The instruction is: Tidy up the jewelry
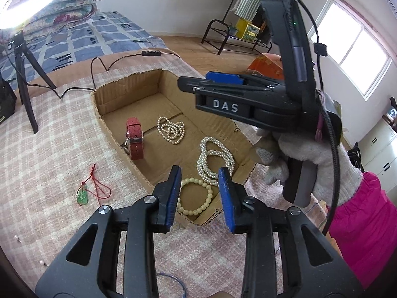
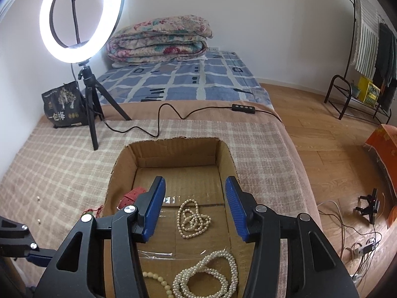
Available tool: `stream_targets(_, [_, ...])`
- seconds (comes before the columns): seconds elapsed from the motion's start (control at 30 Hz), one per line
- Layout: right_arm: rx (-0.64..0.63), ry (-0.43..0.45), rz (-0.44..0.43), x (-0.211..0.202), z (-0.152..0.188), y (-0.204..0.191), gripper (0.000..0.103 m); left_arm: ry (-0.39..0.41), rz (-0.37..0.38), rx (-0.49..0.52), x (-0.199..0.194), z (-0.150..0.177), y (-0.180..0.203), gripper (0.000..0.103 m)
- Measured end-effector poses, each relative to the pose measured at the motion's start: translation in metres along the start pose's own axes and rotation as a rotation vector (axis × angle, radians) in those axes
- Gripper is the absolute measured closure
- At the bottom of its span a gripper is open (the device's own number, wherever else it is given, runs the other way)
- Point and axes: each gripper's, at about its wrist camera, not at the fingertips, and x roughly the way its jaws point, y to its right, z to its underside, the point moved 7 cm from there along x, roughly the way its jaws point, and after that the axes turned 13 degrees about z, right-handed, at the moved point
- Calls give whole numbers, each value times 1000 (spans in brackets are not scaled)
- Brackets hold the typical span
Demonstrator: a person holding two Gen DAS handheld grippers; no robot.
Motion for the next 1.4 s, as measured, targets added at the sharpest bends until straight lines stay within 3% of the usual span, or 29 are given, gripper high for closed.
stream_targets(0.33, [12, 29, 19, -28, -4, 3, 53, 37, -45, 6, -33, 2, -1, 73])
stream_targets(0.43, [17, 50, 29, -41, -6, 4, 48, 65, -62, 3, -54, 2, -4, 73])
stream_targets(0.9, [-14, 169, 86, -107, -1, -7, 46, 173, -205, -5, -163, 25, -37, 73])
stream_targets(0.97, [-17, 176, 73, -116, 4, -12, 42, 189, -224, -8, -177, 30, -43, 73])
stream_targets(1.4, [-113, 162, -32, -164, 61, -75, 38, 239, -296, -61, -237, 73, -86, 73])
